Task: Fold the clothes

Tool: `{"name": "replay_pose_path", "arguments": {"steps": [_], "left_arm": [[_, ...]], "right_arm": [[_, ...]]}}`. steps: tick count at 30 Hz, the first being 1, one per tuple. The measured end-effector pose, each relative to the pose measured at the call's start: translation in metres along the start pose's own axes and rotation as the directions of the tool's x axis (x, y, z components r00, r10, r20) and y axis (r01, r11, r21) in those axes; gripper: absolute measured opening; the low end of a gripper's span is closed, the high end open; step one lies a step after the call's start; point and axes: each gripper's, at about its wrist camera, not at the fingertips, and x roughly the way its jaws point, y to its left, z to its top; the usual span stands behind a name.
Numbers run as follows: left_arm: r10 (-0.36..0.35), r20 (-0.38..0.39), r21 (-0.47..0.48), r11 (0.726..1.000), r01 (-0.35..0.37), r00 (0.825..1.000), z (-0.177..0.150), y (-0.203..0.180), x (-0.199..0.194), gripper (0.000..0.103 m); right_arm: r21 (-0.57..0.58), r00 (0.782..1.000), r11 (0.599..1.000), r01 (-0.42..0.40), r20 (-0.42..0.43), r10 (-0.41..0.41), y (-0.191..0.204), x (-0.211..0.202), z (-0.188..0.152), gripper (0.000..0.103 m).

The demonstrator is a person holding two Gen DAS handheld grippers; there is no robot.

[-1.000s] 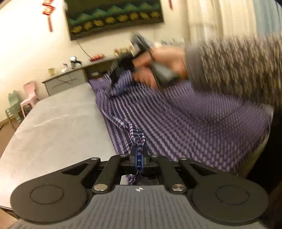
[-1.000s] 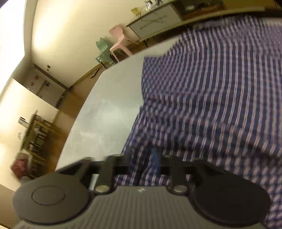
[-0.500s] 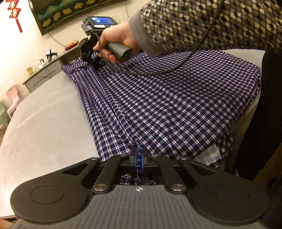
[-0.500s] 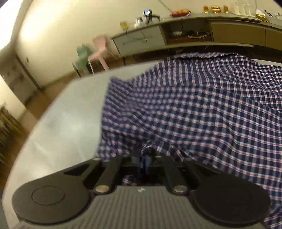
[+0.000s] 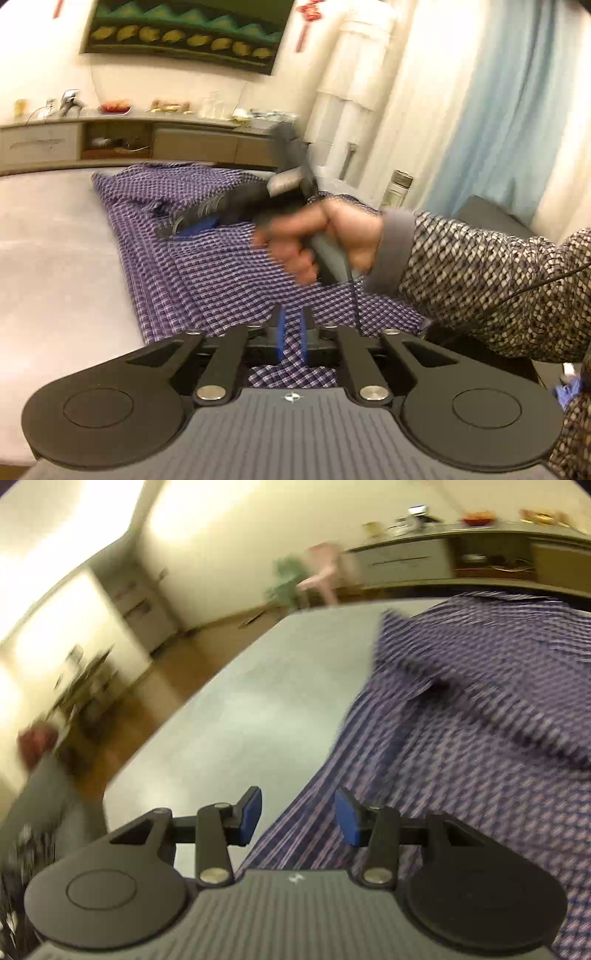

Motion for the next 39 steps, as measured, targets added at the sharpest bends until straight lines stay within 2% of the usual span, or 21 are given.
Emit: {"name": "replay_pose_path", "arguments": {"steps": [2,3,5,7,9,11,14,16,19,20,22,23,24,27,29,32,33,34,36,37,39], "left_arm": [[0.076,0.003,0.048,0.996,-0.077,0.997,0.014,0.004,0.006,0.031],[0.116,0.006,0.071,0.991,-0.116,0.993,0.022,0.007,0.009,0.038],[0.186,0.014,0.079,0.979,-0.187,0.982,0.047,0.031,0.032,0.047],[0.254,0.022,0.08,0.964,-0.255,0.967,0.074,0.058,0.059,0.05],[0.321,0.03,0.082,0.943,-0.322,0.947,0.1,0.085,0.085,0.065],[0.378,0.003,0.053,0.924,-0.378,0.926,0.131,0.124,0.136,0.074],[0.431,-0.087,-0.072,0.896,-0.438,0.898,0.163,0.198,0.22,0.074],[0.441,-0.122,-0.169,0.874,-0.457,0.889,0.173,0.241,0.259,0.074],[0.428,-0.144,-0.269,0.851,-0.451,0.892,0.18,0.286,0.302,0.072],[0.426,-0.155,-0.29,0.843,-0.453,0.891,0.18,0.297,0.316,0.067],[0.431,-0.18,-0.291,0.835,-0.466,0.884,0.178,0.309,0.33,0.042],[0.448,-0.193,-0.277,0.829,-0.486,0.873,0.177,0.316,0.337,0.025],[0.469,-0.205,-0.26,0.82,-0.509,0.859,0.176,0.323,0.345,0.017],[0.523,-0.213,-0.238,0.792,-0.562,0.826,0.178,0.345,0.361,0.014],[0.559,-0.215,-0.246,0.762,-0.599,0.801,0.183,0.356,0.363,0.014],[0.655,-0.237,-0.196,0.691,-0.696,0.717,0.192,0.358,0.364,0.014],[0.665,-0.234,-0.196,0.682,-0.704,0.709,0.194,0.357,0.361,0.014],[0.668,-0.228,-0.202,0.679,-0.706,0.708,0.196,0.356,0.356,0.014],[0.658,-0.187,-0.245,0.688,-0.683,0.73,0.195,0.345,0.332,0.014],[0.643,-0.165,-0.268,0.701,-0.661,0.748,0.194,0.339,0.32,0.014],[0.59,-0.121,-0.298,0.746,-0.596,0.798,0.19,0.322,0.296,0.015]], "right_arm": [[-0.033,0.995,0.999,0.004,-0.095,-0.007,0.006,0.015,-0.017,0.044],[-0.054,0.991,0.998,0.01,-0.132,-0.017,0.008,0.019,-0.025,0.044],[-0.11,0.987,0.993,0.028,-0.154,-0.045,0.016,0.015,-0.039,0.043],[-0.135,0.984,0.991,0.023,-0.174,-0.046,0.023,0.007,-0.045,0.043],[-0.169,0.986,0.985,0.018,-0.16,-0.046,0.032,-0.009,-0.048,0.043],[-0.206,0.993,0.978,0.032,-0.104,-0.054,0.04,-0.023,-0.047,0.046],[-0.193,0.997,0.978,0.073,-0.015,-0.077,0.026,-0.031,-0.045,0.047],[-0.181,0.995,0.978,0.102,0.0,-0.103,0.014,-0.027,-0.044,0.046],[-0.175,0.99,0.975,0.136,0.002,-0.138,-0.002,-0.019,-0.041,0.046],[-0.185,0.99,0.973,0.139,0.003,-0.141,-0.005,-0.018,-0.039,0.046],[-0.205,0.989,0.968,0.146,0.004,-0.148,-0.011,-0.016,-0.037,0.046],[-0.208,0.989,0.967,0.146,0.002,-0.149,-0.014,-0.015,-0.035,0.046],[-0.202,0.989,0.969,0.142,-0.003,-0.145,-0.019,-0.013,-0.034,0.046],[-0.16,0.99,0.978,0.136,-0.017,-0.141,-0.031,-0.012,-0.031,0.046],[-0.132,0.989,0.981,0.14,-0.03,-0.145,-0.038,-0.013,-0.031,0.046],[-0.082,0.991,0.989,0.126,-0.038,-0.13,-0.055,-0.021,-0.026,0.044],[-0.048,0.99,0.99,0.136,-0.022,-0.137,-0.068,-0.03,-0.023,0.044],[0.008,0.984,0.985,0.175,0.015,-0.175,-0.09,-0.046,-0.02,0.045],[0.123,0.963,0.962,0.245,0.082,-0.256,-0.133,-0.079,-0.014,0.053],[0.182,0.948,0.944,0.275,0.111,-0.298,-0.154,-0.095,-0.011,0.059],[0.3,0.909,0.897,0.325,0.162,-0.384,-0.197,-0.127,-0.005,0.064]]}}
